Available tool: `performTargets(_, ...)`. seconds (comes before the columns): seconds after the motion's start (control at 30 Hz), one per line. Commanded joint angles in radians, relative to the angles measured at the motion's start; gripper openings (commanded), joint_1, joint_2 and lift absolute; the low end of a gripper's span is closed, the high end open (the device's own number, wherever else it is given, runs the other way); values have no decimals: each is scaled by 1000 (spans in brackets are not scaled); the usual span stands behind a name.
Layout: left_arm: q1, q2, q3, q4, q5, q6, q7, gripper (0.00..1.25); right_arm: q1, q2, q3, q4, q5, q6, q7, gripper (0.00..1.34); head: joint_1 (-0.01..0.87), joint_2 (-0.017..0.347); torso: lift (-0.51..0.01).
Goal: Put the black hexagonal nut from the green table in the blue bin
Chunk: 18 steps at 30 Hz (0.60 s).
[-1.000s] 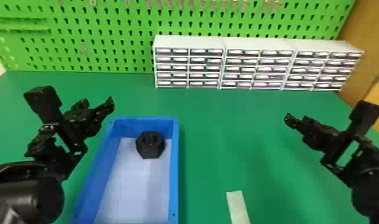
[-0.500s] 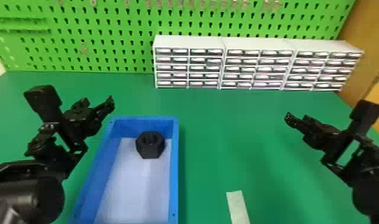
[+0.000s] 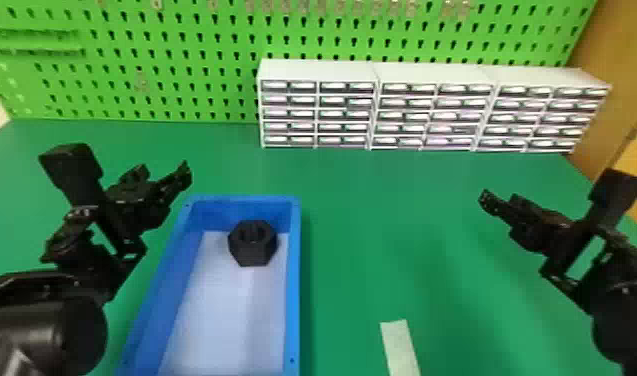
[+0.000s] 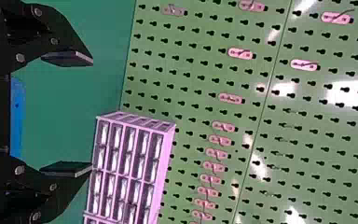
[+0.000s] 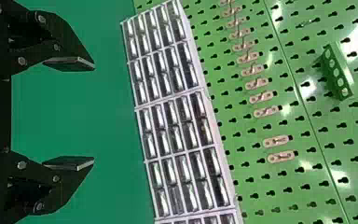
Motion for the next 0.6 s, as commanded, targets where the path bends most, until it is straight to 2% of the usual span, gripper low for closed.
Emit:
performTargets(0.0,0,0,-1,0,0,0,0,793,0,2,-2,0,1,0,1,799,691,9,-97)
performTargets(0.57,-2,0,-1,0,0,-2,0,793,2,5,-8,0,2,-3,1,799,691,9,-97)
